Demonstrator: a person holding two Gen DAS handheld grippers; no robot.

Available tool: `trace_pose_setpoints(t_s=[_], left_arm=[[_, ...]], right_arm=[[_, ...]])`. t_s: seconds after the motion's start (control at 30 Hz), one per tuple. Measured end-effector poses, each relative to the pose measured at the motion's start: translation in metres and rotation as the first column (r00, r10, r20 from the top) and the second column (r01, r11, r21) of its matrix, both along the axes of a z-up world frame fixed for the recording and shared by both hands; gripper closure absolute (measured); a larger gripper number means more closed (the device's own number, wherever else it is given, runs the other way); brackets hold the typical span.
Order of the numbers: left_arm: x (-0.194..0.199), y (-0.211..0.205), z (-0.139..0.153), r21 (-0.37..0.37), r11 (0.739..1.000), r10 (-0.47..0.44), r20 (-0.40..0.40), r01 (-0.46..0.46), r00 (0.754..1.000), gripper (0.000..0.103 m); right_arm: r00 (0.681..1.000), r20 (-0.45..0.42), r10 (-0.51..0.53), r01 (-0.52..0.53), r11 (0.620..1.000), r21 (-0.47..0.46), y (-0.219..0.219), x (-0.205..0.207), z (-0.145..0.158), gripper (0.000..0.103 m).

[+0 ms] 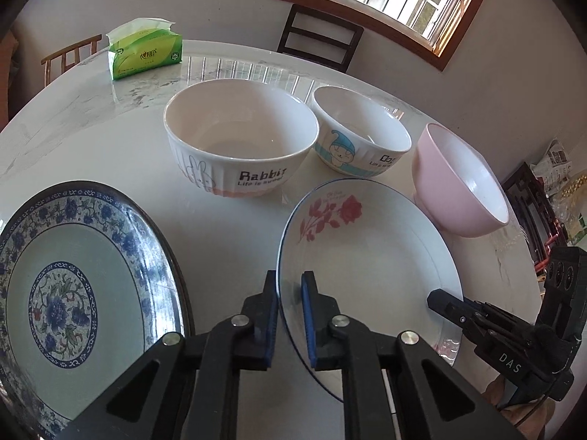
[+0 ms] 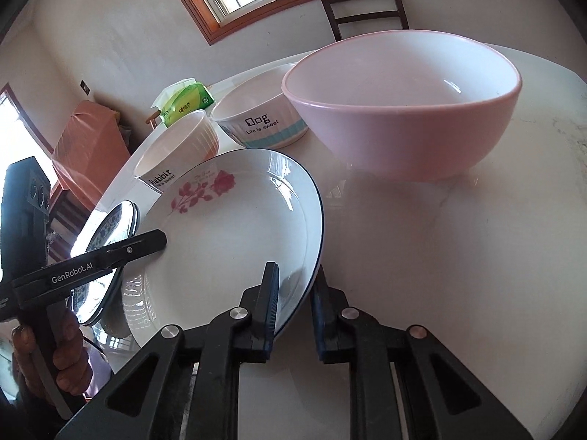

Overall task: Organize plates and bowls
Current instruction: 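Carry the white pink-flower plate and lower it onto the blue-white plates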

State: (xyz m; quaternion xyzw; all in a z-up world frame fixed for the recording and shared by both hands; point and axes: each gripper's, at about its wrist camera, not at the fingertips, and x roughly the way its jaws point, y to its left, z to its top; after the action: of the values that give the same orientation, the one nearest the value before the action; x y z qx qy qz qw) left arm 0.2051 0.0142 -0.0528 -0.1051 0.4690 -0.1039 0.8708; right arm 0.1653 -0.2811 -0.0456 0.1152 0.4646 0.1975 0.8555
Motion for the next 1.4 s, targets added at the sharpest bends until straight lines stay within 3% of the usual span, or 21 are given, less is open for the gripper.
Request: trace_pose_setpoints(t_s=[0.27,0.6,1.0,1.4], left_arm=[[-0.037,0.023,0.033,-0.032,0.998,0.056,0.061,-0.054,0.997,0.091],[-0.078,0.1,0.057,-0.031,0.983,0.183,0.094,-0.181,0.979,0.091],[-0.093,0.166,0.053,-0.051,0.954,0.298,0.091,-0.294,0.95,0.091],[-0.094,0.184,0.041,-0.038,0.944,0.329,0.09,-0.327,0.94,0.091]], right_arm=[[0.998,0.053,0.033,-0.035,0.999,0.035,0.015,-0.032,0.031,0.087],[0.983,0.08,0.166,-0.169,0.985,0.044,0.092,-0.041,0.047,0.087],[0.96,0.06,0.272,-0.272,0.962,-0.001,0.162,-0.032,0.039,0.087],[0.953,0.039,0.302,-0.301,0.953,-0.023,0.183,-0.032,0.034,0.087]])
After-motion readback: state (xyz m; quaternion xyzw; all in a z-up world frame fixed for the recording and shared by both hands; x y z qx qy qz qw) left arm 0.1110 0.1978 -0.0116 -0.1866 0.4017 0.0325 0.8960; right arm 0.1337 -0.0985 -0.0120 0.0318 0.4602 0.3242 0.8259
